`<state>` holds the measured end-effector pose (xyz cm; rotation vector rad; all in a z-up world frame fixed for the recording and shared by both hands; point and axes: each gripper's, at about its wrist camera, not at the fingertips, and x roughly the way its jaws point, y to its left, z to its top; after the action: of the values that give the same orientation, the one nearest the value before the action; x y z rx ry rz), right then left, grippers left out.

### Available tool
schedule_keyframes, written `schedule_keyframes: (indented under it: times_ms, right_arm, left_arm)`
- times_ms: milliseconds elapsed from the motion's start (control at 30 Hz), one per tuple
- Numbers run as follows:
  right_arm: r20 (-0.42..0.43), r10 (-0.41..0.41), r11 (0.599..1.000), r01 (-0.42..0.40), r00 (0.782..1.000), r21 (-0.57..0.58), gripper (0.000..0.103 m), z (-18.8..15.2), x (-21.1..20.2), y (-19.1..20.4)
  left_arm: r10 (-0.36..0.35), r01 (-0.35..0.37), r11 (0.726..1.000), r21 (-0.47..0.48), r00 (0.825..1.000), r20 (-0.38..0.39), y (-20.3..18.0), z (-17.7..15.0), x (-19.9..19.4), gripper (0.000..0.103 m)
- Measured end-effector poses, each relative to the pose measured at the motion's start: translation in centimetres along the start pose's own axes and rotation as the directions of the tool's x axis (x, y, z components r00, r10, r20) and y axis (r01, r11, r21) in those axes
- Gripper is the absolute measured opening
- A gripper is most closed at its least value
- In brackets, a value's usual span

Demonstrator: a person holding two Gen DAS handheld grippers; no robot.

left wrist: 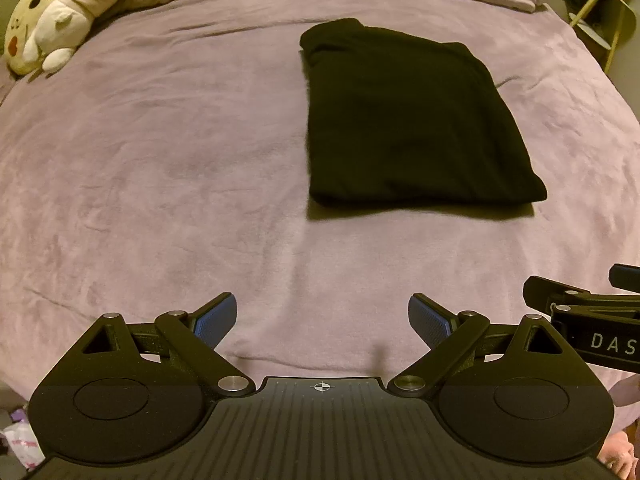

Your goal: Fold small clothes

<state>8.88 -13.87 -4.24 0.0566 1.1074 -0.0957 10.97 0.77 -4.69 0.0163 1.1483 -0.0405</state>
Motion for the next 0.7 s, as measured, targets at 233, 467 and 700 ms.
schedule_keyframes:
  times_ms: [233, 467, 700]
  right_arm:
    - [0.002, -0.002, 1.0, 0.002, 1.0, -0.004, 0.098, 0.01, -0.06, 0.11]
    - [0.004, -0.003, 1.0, 0.003, 1.0, -0.01, 0.098, 0.04, -0.06, 0.34]
    - [0.002, -0.004, 1.0, 0.004, 1.0, -0.011, 0.098, 0.09, -0.05, 0.24]
  left_arm:
    - [-0.005, 0.005, 1.0, -0.004, 1.0, -0.001, 0.08, 0.13, -0.02, 0.096]
    - [-0.013, 0.013, 1.0, -0.01, 1.0, -0.008, 0.14, 0.17, 0.04, 0.096]
    - [-0.012, 0.012, 1.0, -0.001, 1.0, 0.0, -0.13, 0.27, -0.03, 0.096]
